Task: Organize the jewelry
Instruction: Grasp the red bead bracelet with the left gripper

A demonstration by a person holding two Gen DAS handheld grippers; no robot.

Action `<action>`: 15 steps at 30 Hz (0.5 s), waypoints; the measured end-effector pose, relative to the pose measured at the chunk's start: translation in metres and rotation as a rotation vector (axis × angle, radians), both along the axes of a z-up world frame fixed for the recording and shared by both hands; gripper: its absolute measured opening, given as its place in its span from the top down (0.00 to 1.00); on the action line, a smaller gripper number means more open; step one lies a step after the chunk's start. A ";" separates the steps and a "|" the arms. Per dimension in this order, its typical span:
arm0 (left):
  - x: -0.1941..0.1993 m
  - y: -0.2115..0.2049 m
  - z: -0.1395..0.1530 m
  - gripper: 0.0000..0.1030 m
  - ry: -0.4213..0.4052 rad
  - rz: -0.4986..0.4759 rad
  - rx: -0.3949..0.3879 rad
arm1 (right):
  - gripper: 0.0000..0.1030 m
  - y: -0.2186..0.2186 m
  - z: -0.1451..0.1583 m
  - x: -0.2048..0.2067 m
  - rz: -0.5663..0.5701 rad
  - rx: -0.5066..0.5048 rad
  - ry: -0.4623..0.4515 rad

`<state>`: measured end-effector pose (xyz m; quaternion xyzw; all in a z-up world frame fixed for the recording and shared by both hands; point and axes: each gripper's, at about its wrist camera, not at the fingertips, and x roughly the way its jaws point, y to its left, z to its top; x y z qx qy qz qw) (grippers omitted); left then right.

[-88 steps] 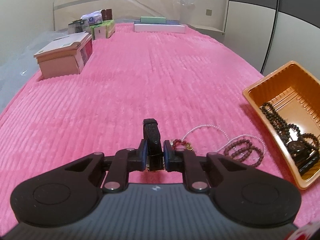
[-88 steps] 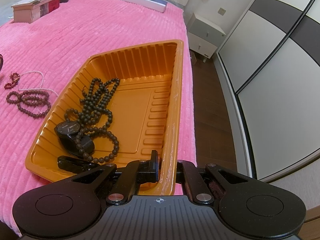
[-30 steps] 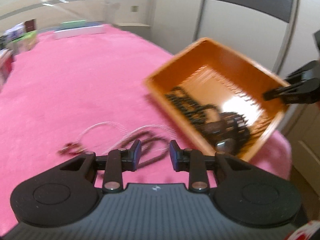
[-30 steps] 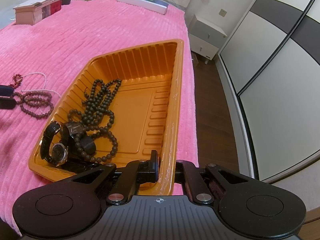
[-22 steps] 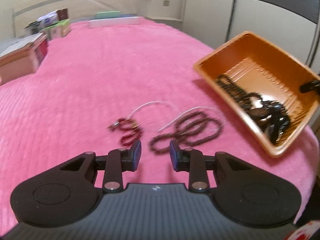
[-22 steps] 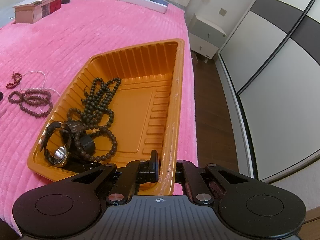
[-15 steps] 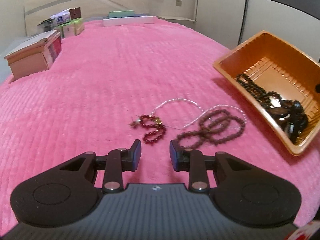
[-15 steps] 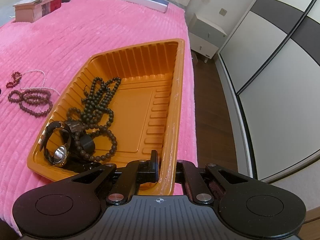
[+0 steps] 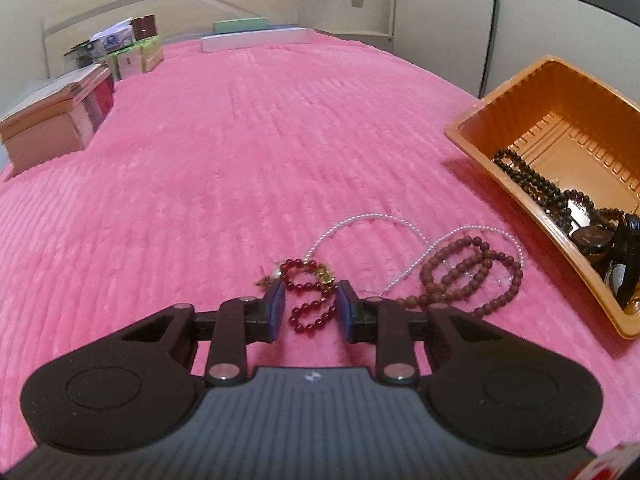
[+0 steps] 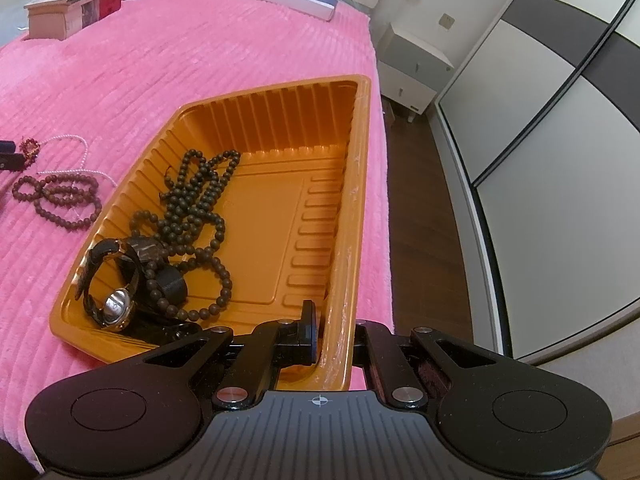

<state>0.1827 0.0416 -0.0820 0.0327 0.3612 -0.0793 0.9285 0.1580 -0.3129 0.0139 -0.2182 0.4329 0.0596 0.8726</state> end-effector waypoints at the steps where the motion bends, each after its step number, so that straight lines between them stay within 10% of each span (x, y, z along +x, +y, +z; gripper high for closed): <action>1: 0.002 -0.002 0.000 0.79 -0.002 -0.005 0.004 | 0.96 0.000 0.000 0.000 0.000 0.000 0.000; 15: -0.006 -0.007 0.007 0.94 0.005 -0.017 0.010 | 0.96 -0.001 -0.002 0.001 -0.001 0.001 0.000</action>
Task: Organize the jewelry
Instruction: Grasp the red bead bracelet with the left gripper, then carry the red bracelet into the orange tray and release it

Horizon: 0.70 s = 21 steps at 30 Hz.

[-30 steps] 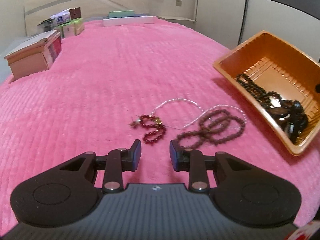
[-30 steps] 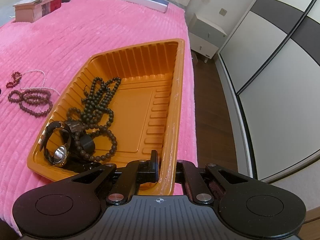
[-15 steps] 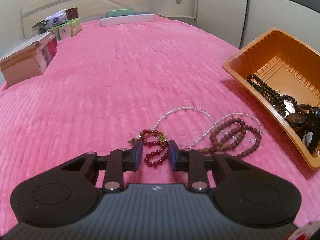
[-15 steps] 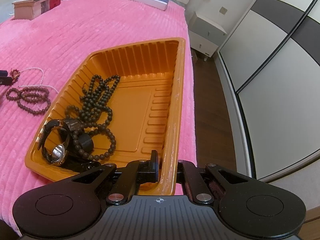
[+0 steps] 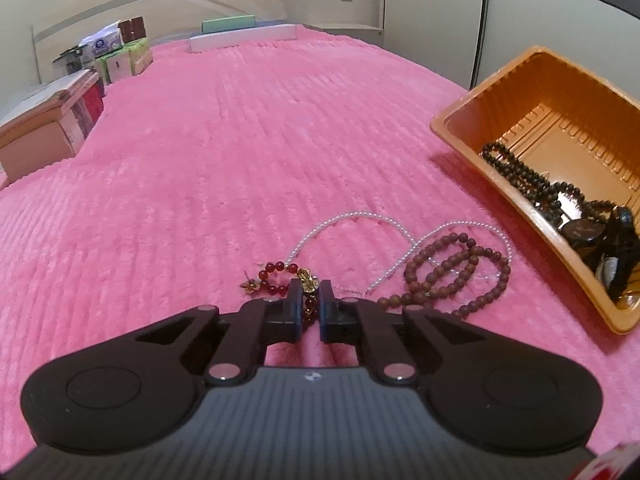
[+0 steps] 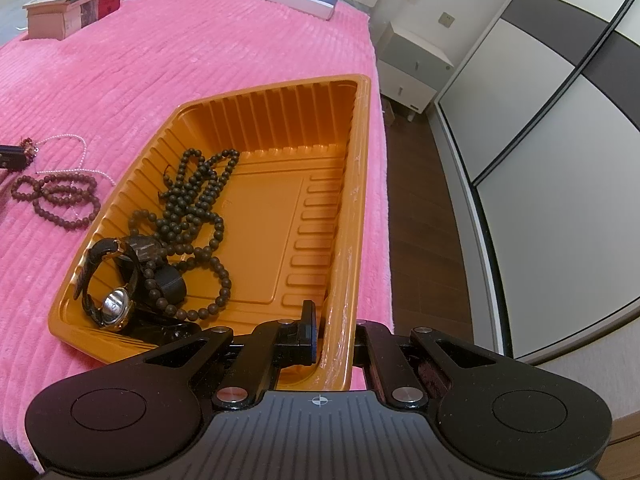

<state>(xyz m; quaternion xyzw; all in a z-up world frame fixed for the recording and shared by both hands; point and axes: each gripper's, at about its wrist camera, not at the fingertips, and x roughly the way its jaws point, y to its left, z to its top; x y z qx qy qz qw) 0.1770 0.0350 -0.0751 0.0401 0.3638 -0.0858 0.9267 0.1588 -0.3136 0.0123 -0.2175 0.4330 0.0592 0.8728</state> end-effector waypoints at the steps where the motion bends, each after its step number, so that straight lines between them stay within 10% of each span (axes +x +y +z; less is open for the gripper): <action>1: -0.003 0.001 0.003 0.94 -0.003 0.003 -0.002 | 0.96 0.000 0.000 0.000 0.000 0.000 0.000; 21: -0.023 -0.006 0.073 0.94 -0.103 -0.030 -0.012 | 0.96 0.000 0.001 -0.001 0.001 0.001 -0.001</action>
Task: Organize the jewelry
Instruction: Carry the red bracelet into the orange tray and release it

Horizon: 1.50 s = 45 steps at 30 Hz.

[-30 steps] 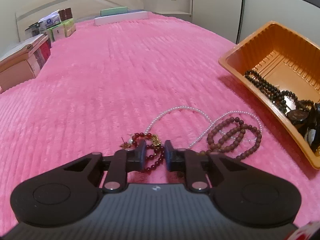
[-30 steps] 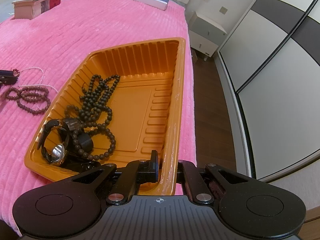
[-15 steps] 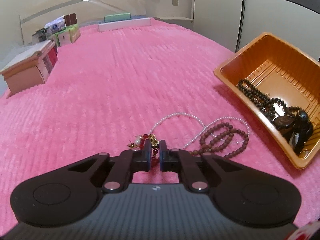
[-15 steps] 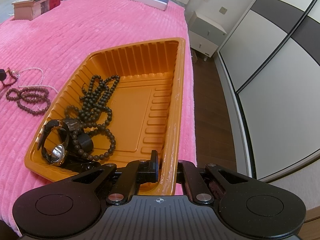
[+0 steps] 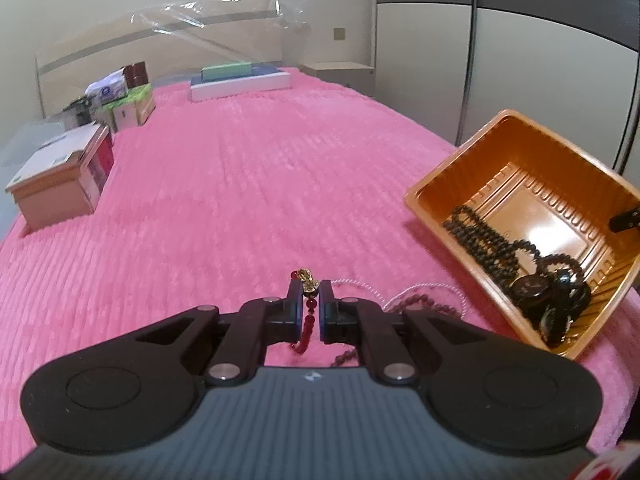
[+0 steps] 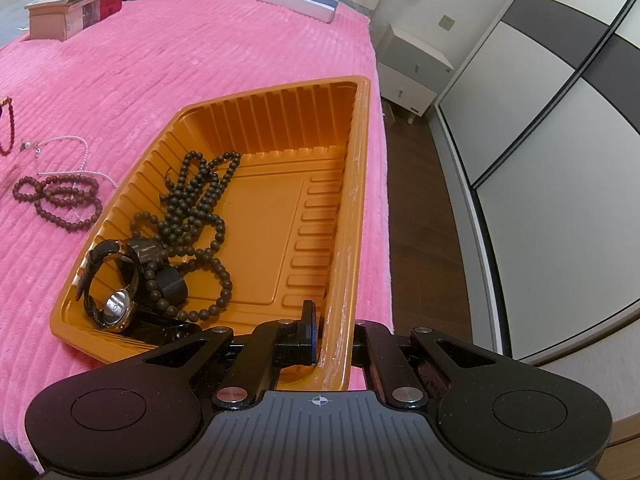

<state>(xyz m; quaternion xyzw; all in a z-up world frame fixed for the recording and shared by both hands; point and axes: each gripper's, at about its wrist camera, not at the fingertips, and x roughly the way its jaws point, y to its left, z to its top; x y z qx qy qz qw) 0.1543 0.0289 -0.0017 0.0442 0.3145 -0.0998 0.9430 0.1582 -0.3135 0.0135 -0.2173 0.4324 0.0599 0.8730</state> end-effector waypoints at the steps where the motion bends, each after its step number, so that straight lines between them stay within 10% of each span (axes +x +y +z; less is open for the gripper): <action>1: 0.000 -0.002 0.002 0.94 -0.003 -0.008 -0.002 | 0.96 0.000 0.000 0.000 0.001 -0.001 0.000; 25: 0.022 -0.144 0.027 0.94 -0.014 -0.415 -0.043 | 0.96 -0.004 0.001 0.000 -0.003 0.024 -0.005; 45: 0.035 -0.153 0.013 0.80 0.007 -0.396 -0.052 | 0.96 -0.008 0.002 -0.001 -0.005 0.038 -0.009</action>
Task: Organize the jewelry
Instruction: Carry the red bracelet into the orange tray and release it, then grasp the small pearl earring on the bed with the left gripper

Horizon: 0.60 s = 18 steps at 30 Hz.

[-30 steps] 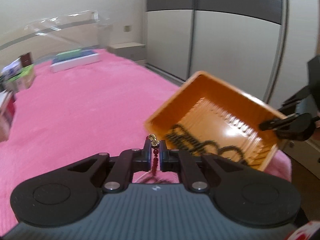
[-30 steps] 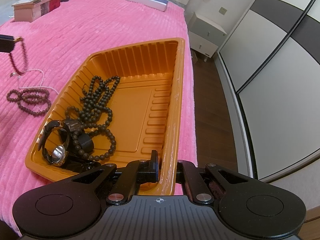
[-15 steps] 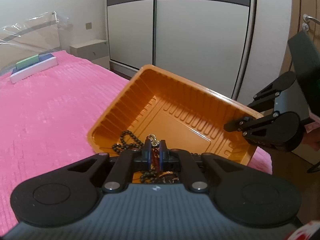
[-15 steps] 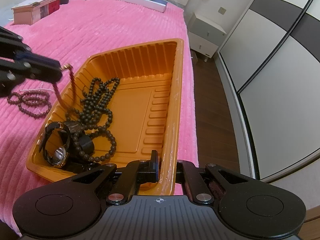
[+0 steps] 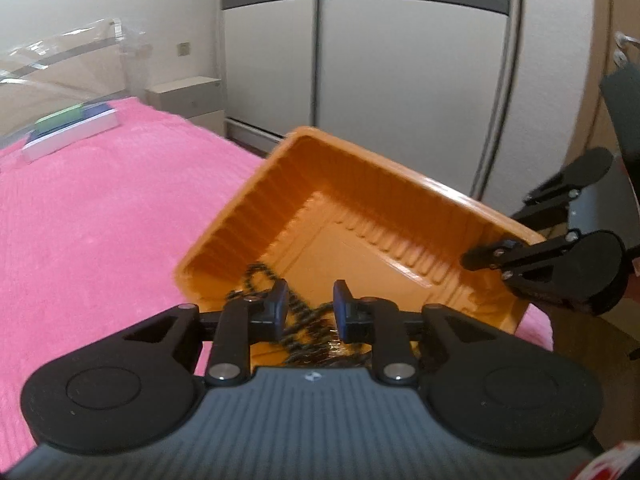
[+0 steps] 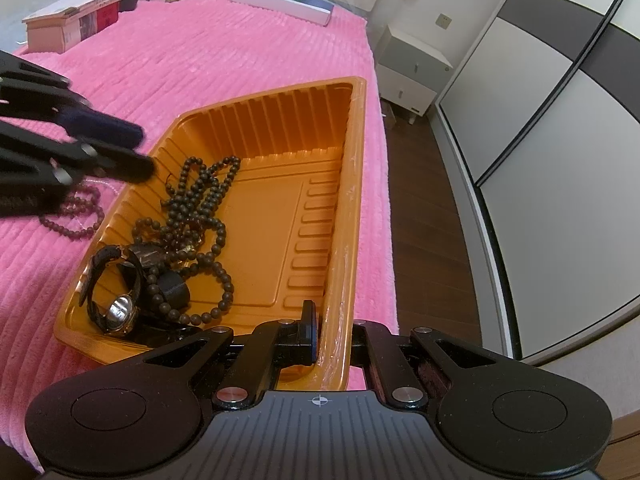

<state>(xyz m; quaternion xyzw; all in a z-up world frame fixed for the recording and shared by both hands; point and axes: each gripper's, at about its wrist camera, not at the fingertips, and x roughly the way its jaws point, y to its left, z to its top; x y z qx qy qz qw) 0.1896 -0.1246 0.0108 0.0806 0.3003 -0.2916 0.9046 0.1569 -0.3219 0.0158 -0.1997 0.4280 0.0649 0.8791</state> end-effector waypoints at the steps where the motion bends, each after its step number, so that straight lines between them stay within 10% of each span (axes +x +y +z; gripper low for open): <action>1: -0.001 0.008 0.000 0.79 -0.002 0.021 0.001 | 0.96 0.000 0.000 0.000 0.000 -0.001 -0.001; 18: -0.052 0.157 -0.054 0.68 0.018 0.427 0.068 | 0.96 -0.001 -0.001 -0.001 -0.003 -0.009 0.000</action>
